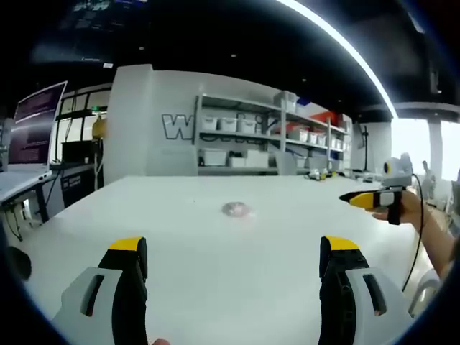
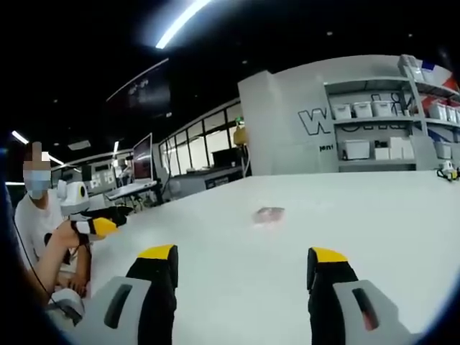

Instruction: Open the resealable bag by pulling the two sides of the seal apart until the entire bag opening is separated and visibly accessible.

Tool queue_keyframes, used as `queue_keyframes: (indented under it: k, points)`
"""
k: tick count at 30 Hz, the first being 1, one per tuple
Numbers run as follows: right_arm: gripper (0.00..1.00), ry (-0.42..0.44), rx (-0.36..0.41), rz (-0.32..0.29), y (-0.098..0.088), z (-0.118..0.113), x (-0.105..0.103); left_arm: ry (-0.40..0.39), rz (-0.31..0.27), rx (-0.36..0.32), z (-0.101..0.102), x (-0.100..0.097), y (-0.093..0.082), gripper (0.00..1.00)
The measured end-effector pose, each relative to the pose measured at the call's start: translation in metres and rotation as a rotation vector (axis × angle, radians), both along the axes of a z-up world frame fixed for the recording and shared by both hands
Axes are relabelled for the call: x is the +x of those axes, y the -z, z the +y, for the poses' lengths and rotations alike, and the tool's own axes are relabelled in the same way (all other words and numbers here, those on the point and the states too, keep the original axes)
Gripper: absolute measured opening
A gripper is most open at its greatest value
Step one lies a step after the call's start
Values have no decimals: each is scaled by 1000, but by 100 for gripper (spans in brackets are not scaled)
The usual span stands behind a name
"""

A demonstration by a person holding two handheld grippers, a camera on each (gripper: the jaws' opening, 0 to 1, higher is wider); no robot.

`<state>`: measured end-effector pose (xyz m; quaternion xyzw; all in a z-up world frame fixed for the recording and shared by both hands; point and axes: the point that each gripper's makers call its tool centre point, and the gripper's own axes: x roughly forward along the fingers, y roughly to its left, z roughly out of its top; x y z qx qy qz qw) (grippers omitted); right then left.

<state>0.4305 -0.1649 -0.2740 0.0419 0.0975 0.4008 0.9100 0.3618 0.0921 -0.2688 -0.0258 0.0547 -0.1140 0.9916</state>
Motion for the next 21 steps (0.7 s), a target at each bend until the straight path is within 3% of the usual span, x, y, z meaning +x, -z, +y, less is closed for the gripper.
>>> queue_keyframes:
  k: [21]
  points:
    - [71,-12,-1,7,0,9,2,17,8,-11,-2,2,6,100]
